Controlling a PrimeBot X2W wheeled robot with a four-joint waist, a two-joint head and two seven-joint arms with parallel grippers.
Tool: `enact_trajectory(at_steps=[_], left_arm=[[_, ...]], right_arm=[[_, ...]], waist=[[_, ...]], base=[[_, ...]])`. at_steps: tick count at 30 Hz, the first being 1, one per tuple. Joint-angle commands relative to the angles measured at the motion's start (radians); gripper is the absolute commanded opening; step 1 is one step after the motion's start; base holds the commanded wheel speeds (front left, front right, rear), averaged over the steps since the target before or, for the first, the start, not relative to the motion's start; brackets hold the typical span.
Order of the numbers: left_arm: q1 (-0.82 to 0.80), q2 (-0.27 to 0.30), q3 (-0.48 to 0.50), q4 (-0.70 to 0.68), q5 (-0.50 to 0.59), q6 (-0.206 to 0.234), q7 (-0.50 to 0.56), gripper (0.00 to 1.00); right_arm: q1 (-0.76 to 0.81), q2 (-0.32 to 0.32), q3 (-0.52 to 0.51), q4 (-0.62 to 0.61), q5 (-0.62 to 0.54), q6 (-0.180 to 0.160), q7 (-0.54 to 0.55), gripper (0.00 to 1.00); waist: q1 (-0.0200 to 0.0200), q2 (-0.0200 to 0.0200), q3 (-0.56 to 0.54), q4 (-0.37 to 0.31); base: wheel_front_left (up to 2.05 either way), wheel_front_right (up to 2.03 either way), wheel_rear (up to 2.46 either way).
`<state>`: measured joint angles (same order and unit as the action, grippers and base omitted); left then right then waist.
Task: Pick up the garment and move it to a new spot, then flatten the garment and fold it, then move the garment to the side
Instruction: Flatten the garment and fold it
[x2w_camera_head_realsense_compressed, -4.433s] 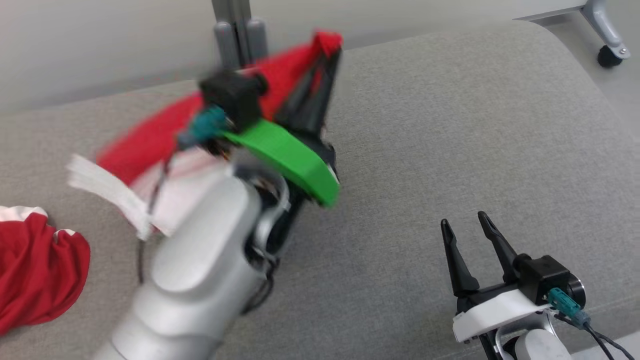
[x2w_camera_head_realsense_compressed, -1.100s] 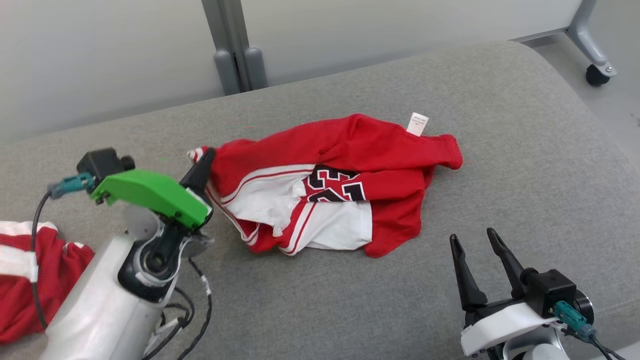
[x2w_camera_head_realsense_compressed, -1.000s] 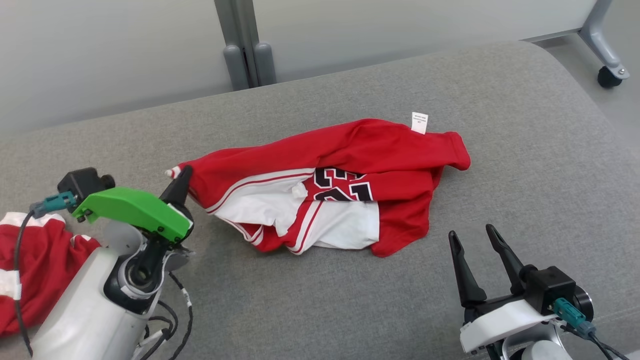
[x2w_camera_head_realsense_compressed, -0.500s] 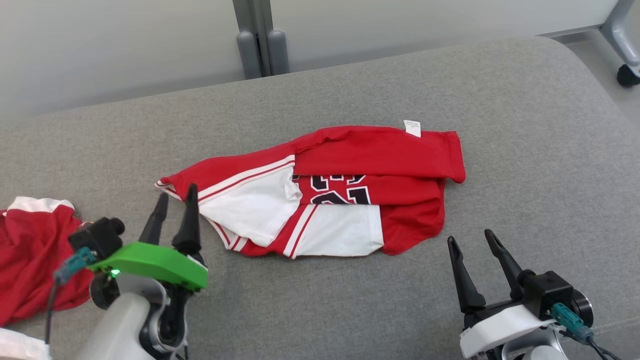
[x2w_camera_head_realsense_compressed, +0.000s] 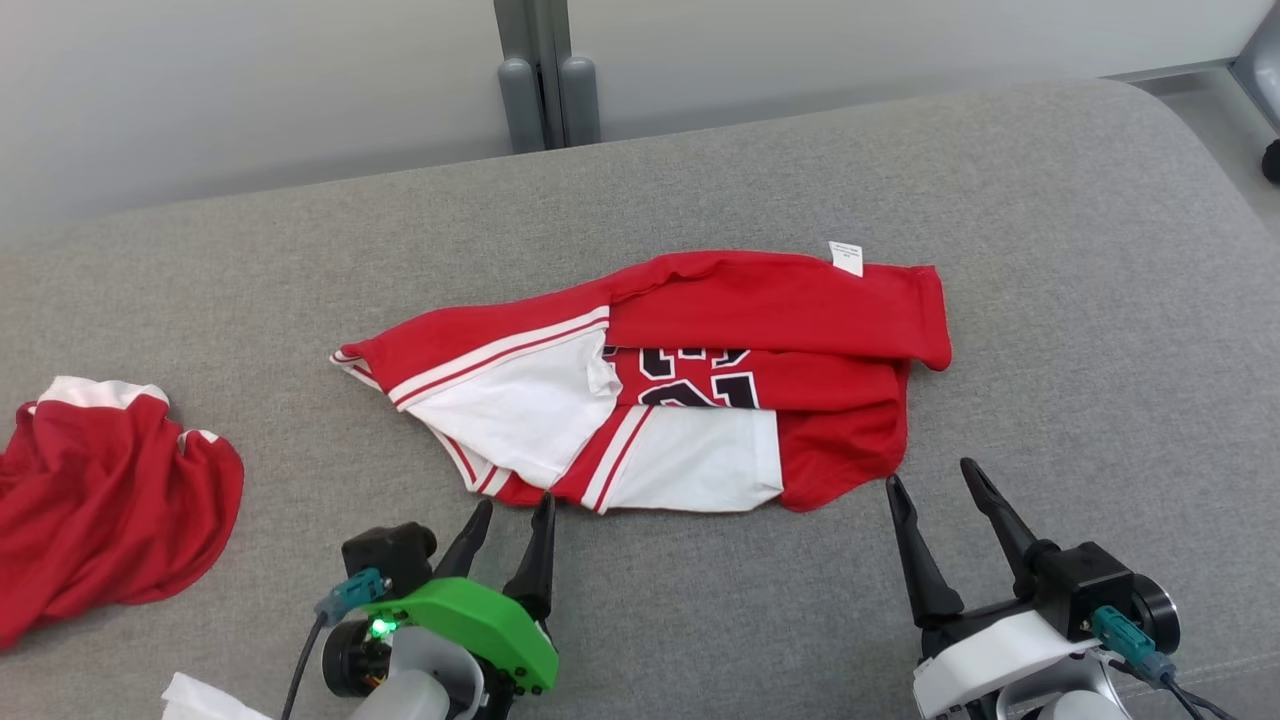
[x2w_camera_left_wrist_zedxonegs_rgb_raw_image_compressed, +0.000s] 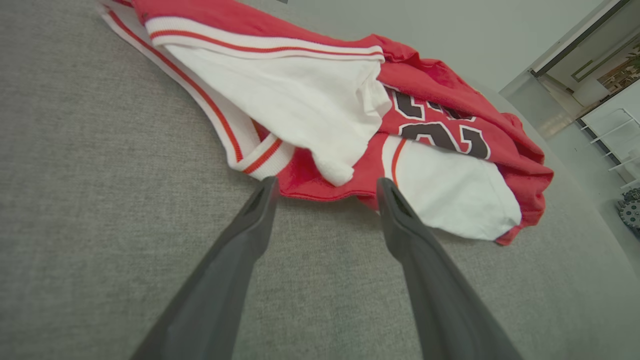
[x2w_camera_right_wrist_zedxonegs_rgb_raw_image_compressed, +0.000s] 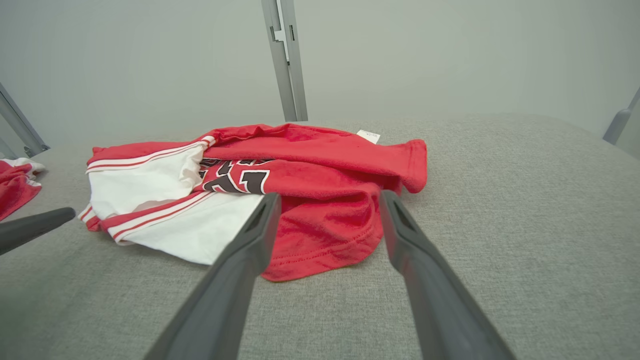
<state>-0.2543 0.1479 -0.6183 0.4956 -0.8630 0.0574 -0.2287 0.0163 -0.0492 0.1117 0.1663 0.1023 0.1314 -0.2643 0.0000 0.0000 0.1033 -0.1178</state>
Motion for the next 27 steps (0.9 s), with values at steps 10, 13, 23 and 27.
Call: enact_trajectory(at_steps=[10,13,23,27], left_arm=[[-0.115,-0.038,-0.007,0.121,-0.021,-0.026,0.045,1.00],[-0.128,-0.045,0.007,0.139,-0.037,-0.031,0.042,1.00],[-0.136,-0.046,0.014,0.141,-0.067,-0.051,0.064,0.00],[-0.121,-0.031,0.027,0.098,-0.071,-0.043,0.043,0.00]], right_arm=[[-0.020,-0.004,-0.007,-0.005,-0.017,-0.001,0.000,1.00],[-0.021,-0.004,-0.006,-0.007,-0.016,-0.001,0.000,1.00],[-0.023,-0.003,-0.014,-0.010,-0.012,-0.001,0.000,1.00],[-0.019,-0.002,-0.023,-0.015,-0.015,-0.001,0.000,1.00]], waist=[[0.0000,0.0000,0.039,-0.028],[0.0000,0.0000,0.045,-0.035],[0.0000,0.0000,0.052,-0.043],[0.0000,0.0000,0.051,-0.032]], base=[[0.00,0.00,0.00],[0.00,0.00,0.00],[0.00,0.00,0.00],[0.00,0.00,0.00]])
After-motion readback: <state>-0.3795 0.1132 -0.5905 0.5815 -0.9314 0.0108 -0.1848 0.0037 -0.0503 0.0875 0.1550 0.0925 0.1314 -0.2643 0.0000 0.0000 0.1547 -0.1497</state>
